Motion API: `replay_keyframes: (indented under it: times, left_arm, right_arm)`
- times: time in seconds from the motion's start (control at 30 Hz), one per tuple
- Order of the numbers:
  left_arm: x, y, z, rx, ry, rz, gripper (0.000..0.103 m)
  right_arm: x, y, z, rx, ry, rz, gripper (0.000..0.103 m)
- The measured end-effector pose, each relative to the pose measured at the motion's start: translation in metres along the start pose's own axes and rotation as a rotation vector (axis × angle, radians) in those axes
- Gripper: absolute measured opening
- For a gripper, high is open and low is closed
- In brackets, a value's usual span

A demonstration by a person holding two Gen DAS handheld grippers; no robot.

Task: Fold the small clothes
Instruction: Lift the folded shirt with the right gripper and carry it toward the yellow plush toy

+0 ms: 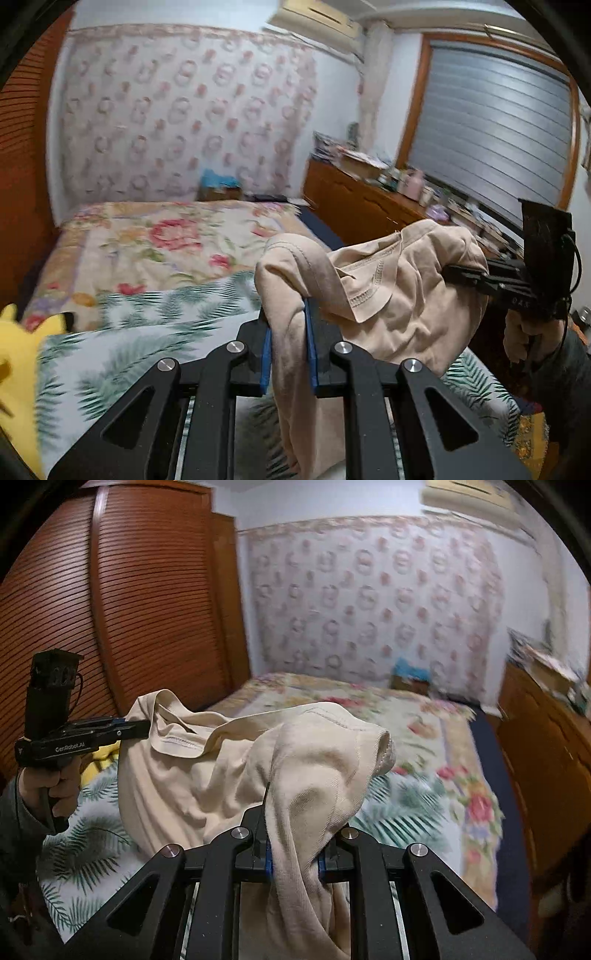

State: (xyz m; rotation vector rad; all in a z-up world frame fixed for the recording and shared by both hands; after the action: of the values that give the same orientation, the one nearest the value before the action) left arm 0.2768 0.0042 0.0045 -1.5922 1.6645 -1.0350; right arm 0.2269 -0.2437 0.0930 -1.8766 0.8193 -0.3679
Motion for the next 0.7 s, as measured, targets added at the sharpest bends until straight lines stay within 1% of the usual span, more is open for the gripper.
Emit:
replay_keyframes:
  times: [0.07, 0.17, 0.23, 0.3, 0.4, 0.53, 0.6, 0.63, 0.67, 0.7]
  left_arm:
    - [-0.028, 0.005, -0.012, 0.012, -0.042, -0.033, 0.016]
    - [-0.076, 0.016, -0.031, 0.034, -0.14, -0.072, 0.016]
    - [-0.103, 0.028, -0.038, 0.027, -0.188, -0.104, 0.016]
    - [-0.125, 0.043, -0.043, 0.013, -0.213, -0.143, 0.016]
    - [-0.156, 0.065, -0.05, 0.006, -0.271, -0.187, 0.016]
    - [-0.187, 0.088, -0.054, -0.012, -0.318, -0.243, 0.016]
    - [-0.2, 0.1, -0.057, -0.018, -0.356, -0.266, 0.016]
    - [-0.208, 0.106, -0.058, -0.021, -0.376, -0.275, 0.016]
    - [-0.213, 0.112, -0.058, -0.028, -0.39, -0.288, 0.016]
    - [-0.219, 0.119, -0.058, -0.039, -0.401, -0.302, 0.016]
  right_arm:
    - [-0.013, -0.012, 0.019, -0.016, -0.037, -0.048, 0.016]
    - [-0.037, -0.034, 0.058, -0.054, -0.099, -0.131, 0.016]
    - [-0.052, -0.048, 0.088, -0.083, -0.137, -0.176, 0.016]
    - [-0.062, -0.061, 0.123, -0.125, -0.151, -0.206, 0.016]
    - [-0.088, -0.073, 0.172, -0.166, -0.213, -0.256, 0.016]
    - [-0.114, -0.083, 0.233, -0.231, -0.263, -0.338, 0.016]
    - [-0.118, -0.096, 0.267, -0.25, -0.278, -0.38, 0.016]
    - [-0.127, -0.1, 0.281, -0.261, -0.289, -0.395, 0.016]
    - [-0.119, -0.107, 0.296, -0.269, -0.3, -0.405, 0.016]
    - [-0.126, -0.111, 0.309, -0.277, -0.314, -0.419, 0.016]
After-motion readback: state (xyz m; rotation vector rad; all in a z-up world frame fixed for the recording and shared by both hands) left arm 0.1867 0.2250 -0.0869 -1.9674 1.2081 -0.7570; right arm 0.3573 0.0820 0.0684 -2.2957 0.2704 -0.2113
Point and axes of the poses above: each gripper's, at about its wrist camera, not at the fingertips, and z roughly the way its jaws point, x to its right, y to its underside, the point moved 7 cm from there along z, roughly the way its jaws point, and after that the axes turned 15 degrees about -y, right-handed, at the moved point
